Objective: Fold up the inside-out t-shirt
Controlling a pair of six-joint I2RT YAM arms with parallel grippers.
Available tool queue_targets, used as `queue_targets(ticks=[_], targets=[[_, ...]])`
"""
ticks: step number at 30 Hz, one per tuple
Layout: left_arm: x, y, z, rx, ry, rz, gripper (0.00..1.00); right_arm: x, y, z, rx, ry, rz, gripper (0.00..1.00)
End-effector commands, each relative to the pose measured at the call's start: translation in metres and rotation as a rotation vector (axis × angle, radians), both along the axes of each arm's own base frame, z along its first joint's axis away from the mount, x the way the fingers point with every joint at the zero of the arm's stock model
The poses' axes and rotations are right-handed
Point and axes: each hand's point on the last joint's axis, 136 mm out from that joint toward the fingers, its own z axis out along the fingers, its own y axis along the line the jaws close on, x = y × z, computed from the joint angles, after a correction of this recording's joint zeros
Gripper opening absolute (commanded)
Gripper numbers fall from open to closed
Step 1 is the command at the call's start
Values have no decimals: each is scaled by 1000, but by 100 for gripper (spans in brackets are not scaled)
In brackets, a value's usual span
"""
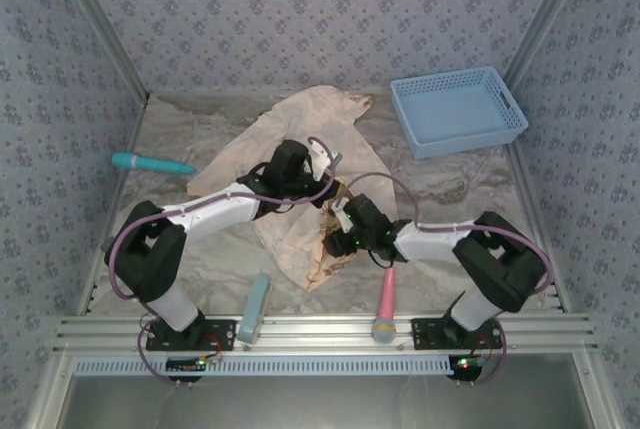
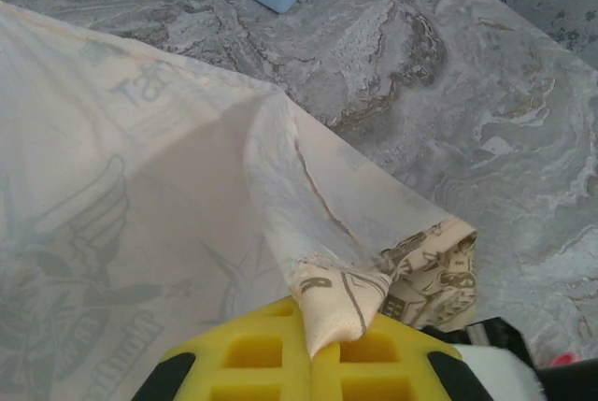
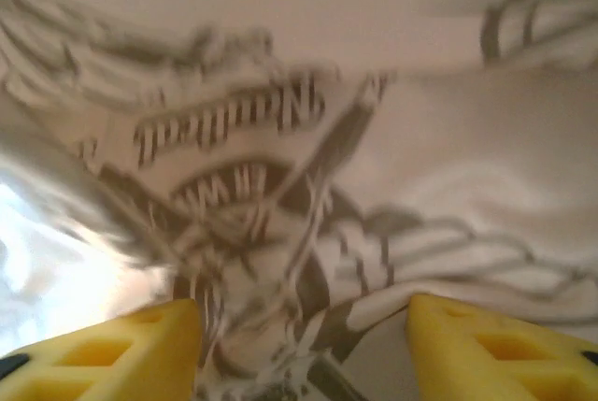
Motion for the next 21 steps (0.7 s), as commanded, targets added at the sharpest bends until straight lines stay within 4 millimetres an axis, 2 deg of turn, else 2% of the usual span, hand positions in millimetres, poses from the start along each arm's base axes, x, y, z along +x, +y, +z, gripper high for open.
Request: queue_targets(ticks=[1, 3, 5, 6, 8, 11, 13, 16, 18, 20, 21], targets=[[8, 6, 25, -52, 11, 24, 0, 9, -7, -17, -95, -59, -14, 48], [18, 17, 33, -63, 18, 64, 0, 8, -12, -19, -124, -83, -9, 18], [30, 30, 44, -70, 17, 98, 0, 9, -19, -11, -140, -119, -12, 0], [37, 38, 50, -67, 13, 120, 0, 11, -24, -2, -137, -135, -17, 0], [52, 56, 64, -67, 2, 167, 0, 15, -26, 27, -79, -168, 2, 0], [80, 95, 91, -68, 3, 278, 0, 28, -40, 91, 49, -227, -2, 0], [100, 131, 108, -78, 19, 378, 0, 37, -55, 144, 147, -278, -14, 0], [118, 182, 125, -112, 32, 512, 0, 52, -89, 203, 179, -357, -83, 0], [122, 215, 119, -85, 38, 606, 0, 58, -115, 218, 155, -358, -155, 0], [121, 246, 94, -32, 83, 705, 0, 64, -139, 213, 113, -317, -241, 0], [119, 257, 74, -19, 128, 735, 0, 66, -150, 204, 97, -288, -289, 0]])
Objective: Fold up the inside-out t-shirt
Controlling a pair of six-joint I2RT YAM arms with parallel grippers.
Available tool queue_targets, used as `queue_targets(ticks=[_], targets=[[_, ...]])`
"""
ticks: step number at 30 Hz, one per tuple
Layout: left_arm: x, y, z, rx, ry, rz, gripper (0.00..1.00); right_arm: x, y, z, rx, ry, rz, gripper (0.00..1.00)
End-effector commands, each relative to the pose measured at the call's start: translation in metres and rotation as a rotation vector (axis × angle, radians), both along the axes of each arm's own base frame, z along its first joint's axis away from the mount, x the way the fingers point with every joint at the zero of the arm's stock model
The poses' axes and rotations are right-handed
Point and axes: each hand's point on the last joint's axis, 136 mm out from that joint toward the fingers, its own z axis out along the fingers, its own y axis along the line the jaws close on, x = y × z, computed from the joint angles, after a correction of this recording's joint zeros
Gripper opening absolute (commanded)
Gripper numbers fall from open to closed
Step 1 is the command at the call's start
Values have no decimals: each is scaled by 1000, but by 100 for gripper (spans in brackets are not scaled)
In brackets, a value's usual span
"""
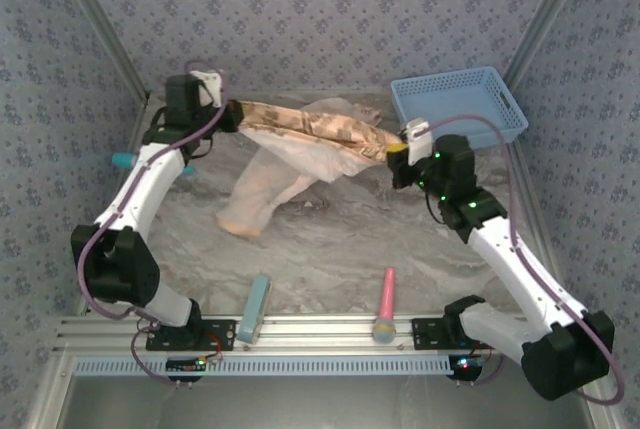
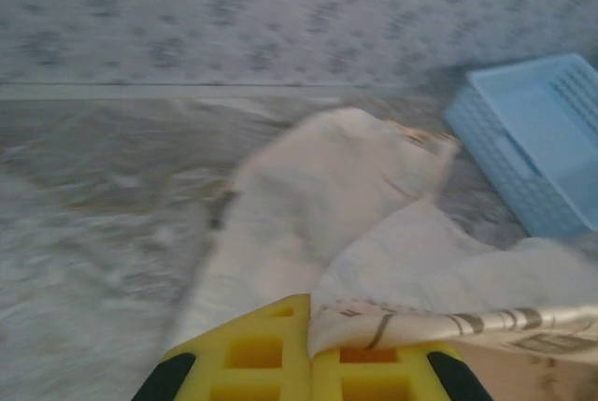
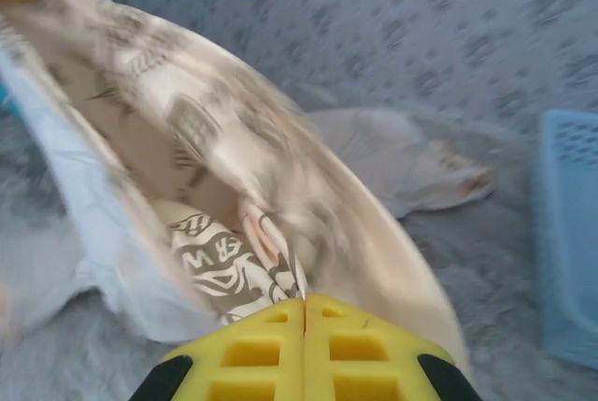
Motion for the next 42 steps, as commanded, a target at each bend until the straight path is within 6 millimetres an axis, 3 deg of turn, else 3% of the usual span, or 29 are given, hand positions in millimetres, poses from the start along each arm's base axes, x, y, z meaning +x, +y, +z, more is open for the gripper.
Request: queue_targets(ticks=[1, 6, 7, 9, 11, 13, 17, 19, 23, 30, 34, 36, 38, 41, 42], targets=[[-20, 28, -67, 6, 206, 93, 0, -12, -30, -64, -66, 248, -81, 0], [-45, 2, -162, -81, 446, -25, 13, -24, -34, -139, -44, 481, -110, 0], [-49, -2, -176, -76, 480, -31, 18, -27, -32, -153, -54, 524, -107, 0], [-58, -17, -192, -72, 521, -84, 40, -34, -24, -168, -76, 574, -64, 0], [-63, -31, -192, -57, 526, -139, 47, -39, -20, -173, -126, 581, -37, 11], [-66, -46, -177, -36, 483, -197, 52, -40, -18, -167, -180, 557, -17, 27], [-76, -81, -138, 30, 395, -331, 54, -41, 8, -139, -236, 452, 118, 39], [-84, -108, -127, 96, 345, -436, 54, -38, 27, -136, -270, 437, 170, 41], [-100, -163, -134, 217, 215, -673, 54, -28, 61, -161, -269, 511, 244, 44], [-90, -188, -171, 367, 59, -826, 61, -5, 51, -218, -266, 603, 117, 55], [-82, -189, -198, 500, 71, -859, 63, 2, 49, -244, -266, 673, 96, 51], [-69, -182, -215, 603, 74, -818, 63, 2, 51, -248, -221, 697, 106, 23], [-64, -180, -228, 634, 96, -817, 62, 2, 57, -235, -122, 692, 145, 3], [-65, -183, -231, 620, 98, -833, 57, -6, 70, -196, 16, 638, 249, 0], [-64, -183, -229, 619, 96, -831, 49, -10, 72, -184, 49, 625, 280, 0]])
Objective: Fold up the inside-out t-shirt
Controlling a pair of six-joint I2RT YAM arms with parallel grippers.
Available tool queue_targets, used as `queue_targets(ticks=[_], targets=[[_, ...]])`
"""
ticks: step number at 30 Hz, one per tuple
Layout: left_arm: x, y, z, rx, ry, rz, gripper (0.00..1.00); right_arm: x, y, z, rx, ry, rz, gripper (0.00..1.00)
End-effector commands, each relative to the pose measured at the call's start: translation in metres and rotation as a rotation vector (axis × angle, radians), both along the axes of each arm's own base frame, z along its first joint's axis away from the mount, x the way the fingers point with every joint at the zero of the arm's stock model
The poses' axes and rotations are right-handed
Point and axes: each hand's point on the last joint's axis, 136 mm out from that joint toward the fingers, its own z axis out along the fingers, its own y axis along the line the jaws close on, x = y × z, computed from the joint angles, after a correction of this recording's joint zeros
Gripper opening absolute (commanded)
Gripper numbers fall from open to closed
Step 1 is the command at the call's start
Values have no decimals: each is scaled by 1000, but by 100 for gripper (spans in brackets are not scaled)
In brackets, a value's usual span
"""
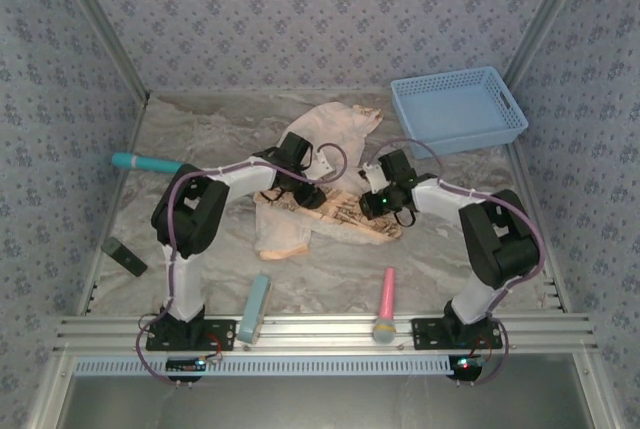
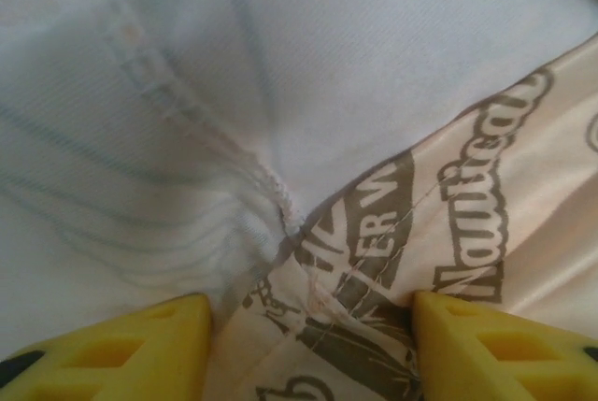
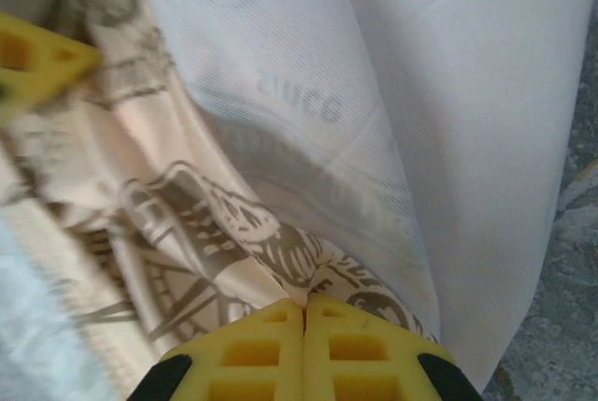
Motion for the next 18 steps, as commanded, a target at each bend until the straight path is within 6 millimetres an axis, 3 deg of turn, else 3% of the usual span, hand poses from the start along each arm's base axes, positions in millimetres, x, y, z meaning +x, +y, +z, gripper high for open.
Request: queue_targets(ticks=[1, 3, 4, 6, 8, 11, 16, 18], targets=[[13, -1, 16, 13, -67, -21, 34, -11, 23, 62, 245, -59, 86, 0], [10, 0, 34, -8, -46, -14, 4, -19, 24, 88, 319, -68, 111, 0], [8, 0, 51, -42, -23, -1, 0, -24, 23, 101, 348, -74, 119, 0], [-3, -3, 93, -155, 2, 7, 0, -31, 23, 126, 404, -86, 142, 0], [-26, -9, 143, -274, 7, -32, 0, -42, 23, 157, 459, -108, 174, 0], [-62, -7, 201, -384, 36, -60, 0, -59, 18, 198, 503, -170, 200, 0], [-120, -3, 260, -543, 214, -106, 0, -85, 1, 252, 572, -303, 216, 0], [-131, -5, 270, -590, 254, -132, 0, -73, -17, 247, 485, -326, 100, 0]])
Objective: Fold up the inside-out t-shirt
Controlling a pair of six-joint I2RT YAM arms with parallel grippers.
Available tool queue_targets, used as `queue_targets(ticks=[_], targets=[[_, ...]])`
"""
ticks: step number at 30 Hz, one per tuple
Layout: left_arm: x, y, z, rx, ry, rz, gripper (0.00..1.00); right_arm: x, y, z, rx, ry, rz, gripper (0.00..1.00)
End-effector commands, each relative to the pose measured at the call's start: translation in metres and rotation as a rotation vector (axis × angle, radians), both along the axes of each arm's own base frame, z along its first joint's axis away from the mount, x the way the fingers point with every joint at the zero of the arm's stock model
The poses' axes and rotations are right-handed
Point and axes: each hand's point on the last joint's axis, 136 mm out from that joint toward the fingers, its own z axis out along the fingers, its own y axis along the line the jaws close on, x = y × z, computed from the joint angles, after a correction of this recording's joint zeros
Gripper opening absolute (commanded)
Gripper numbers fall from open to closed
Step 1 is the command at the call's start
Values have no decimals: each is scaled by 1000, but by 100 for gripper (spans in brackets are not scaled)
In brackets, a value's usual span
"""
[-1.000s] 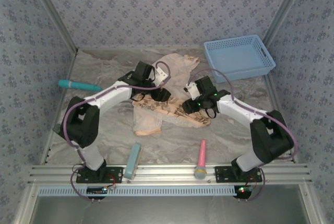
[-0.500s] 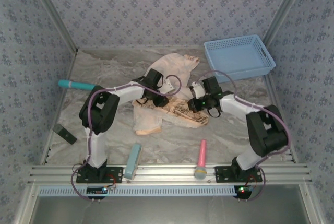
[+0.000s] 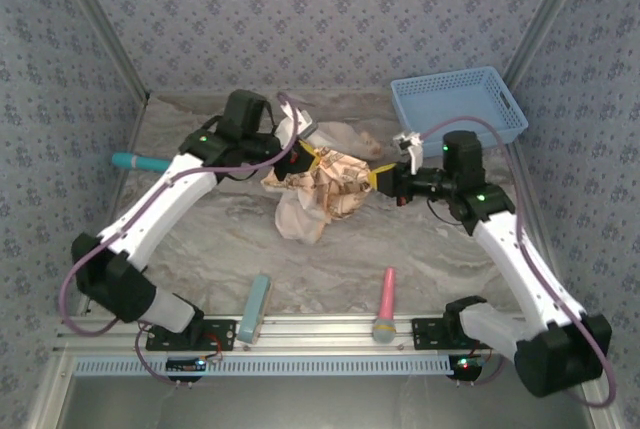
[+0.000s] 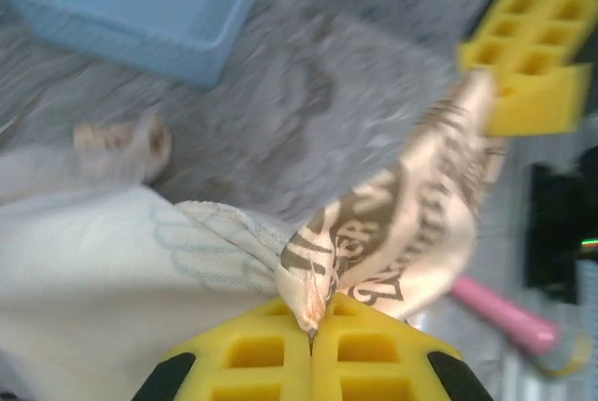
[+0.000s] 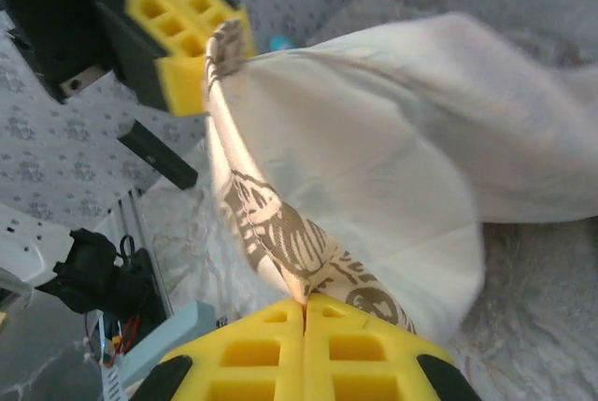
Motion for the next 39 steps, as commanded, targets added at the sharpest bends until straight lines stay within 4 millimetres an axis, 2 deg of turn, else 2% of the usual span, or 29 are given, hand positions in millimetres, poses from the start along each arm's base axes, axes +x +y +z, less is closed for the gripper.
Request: queue_targets(ticks=[1, 4, 7, 9, 10, 12, 13, 15, 17, 19, 22, 24, 26, 30, 33, 35, 37, 38, 39], targets=[[-36, -5, -5, -69, 231, -91, 0, 6, -24, -6, -56, 65, -128, 0], [-18, -2, -30, -74, 230, -28, 0, 36, -56, -52, -133, 216, -297, 0], [0, -1, -72, -66, 328, -32, 2, 62, -83, -111, -215, 398, -446, 0], [13, 0, -110, -18, 406, -22, 12, 74, -90, -144, -250, 467, -487, 0], [22, 3, -136, 41, 433, 9, 17, 79, -93, -162, -275, 504, -510, 0], [33, 10, -178, 127, 496, 50, 24, 82, -92, -193, -332, 563, -503, 0], [39, 13, -193, 155, 524, 74, 30, 81, -92, -209, -375, 592, -503, 0], [47, 18, -207, 165, 548, 106, 37, 78, -92, -231, -443, 638, -502, 3], [54, 23, -209, 187, 499, 144, 41, 74, -93, -239, -483, 655, -513, 18], [58, 26, -199, 200, 452, 174, 44, 72, -96, -238, -517, 638, -535, 29], [46, 17, -175, 190, 386, 133, 48, 66, -99, -222, -551, 589, -564, 34], [32, 6, -168, 229, 337, 103, 50, 59, -96, -208, -536, 567, -571, 39], [21, -5, -164, 236, 336, 81, 50, 50, -85, -198, -509, 554, -542, 42], [13, -24, -180, 274, 331, 90, 51, 27, -33, -198, -394, 610, -338, 45], [11, -39, -193, 321, 305, 86, 52, 19, -12, -213, -372, 649, -272, 46], [17, -42, -204, 350, 283, 121, 53, 18, -3, -224, -367, 670, -251, 46], [30, -39, -216, 388, 259, 172, 59, 15, 6, -235, -374, 680, -219, 47], [35, -37, -223, 410, 247, 189, 71, 14, 9, -241, -386, 685, -206, 47], [39, -35, -229, 425, 237, 203, 72, 12, 12, -248, -397, 690, -196, 48]])
